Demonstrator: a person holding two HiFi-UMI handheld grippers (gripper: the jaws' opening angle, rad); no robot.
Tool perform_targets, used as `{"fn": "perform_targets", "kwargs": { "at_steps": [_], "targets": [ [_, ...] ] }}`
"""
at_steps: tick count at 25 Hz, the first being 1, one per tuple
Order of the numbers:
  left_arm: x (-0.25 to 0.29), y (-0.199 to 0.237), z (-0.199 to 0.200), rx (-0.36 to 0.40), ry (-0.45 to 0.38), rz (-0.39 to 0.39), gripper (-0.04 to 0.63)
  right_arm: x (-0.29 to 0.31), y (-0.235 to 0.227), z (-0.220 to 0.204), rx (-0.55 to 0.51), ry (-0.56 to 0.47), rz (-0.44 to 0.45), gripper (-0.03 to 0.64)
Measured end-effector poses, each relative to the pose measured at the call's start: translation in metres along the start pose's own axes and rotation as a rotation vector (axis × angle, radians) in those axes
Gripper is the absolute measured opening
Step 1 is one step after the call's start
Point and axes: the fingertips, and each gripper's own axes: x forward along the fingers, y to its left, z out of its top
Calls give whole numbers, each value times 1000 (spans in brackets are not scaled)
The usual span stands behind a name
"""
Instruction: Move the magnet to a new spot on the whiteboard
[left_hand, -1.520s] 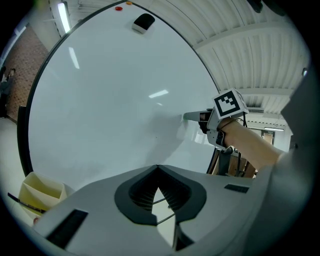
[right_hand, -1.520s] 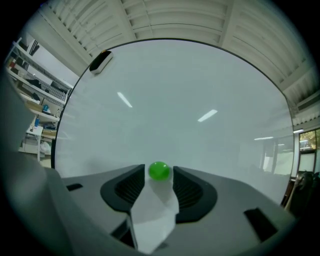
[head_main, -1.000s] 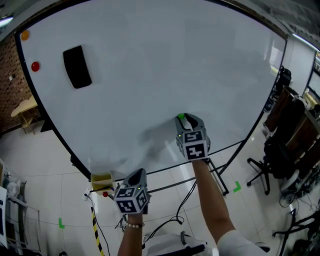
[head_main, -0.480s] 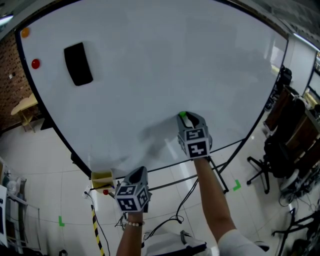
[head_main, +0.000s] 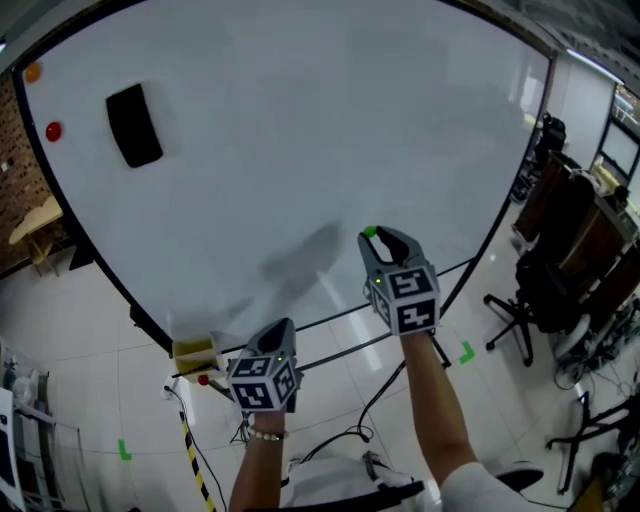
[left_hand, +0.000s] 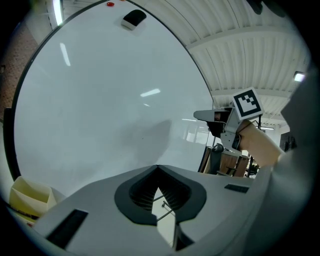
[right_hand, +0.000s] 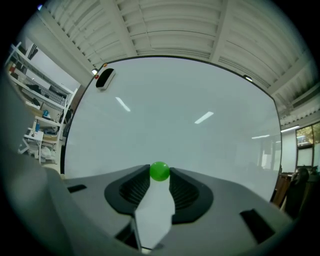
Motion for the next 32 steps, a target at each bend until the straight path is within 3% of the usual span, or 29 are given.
{"fn": "perform_targets", "kwargs": {
  "at_steps": [14, 21, 32],
  "targets": [
    [22, -61, -25, 23, 60, -133, -6, -130, -38, -108, 219, 102, -126, 136],
    [31, -83, -34, 26, 75, -181, -6, -163, -35, -167, 330, 185, -163, 136],
    [26, -90, -28, 34, 56, -175, -6, -174, -43, -152, 324, 152, -165, 137]
  ]
}}
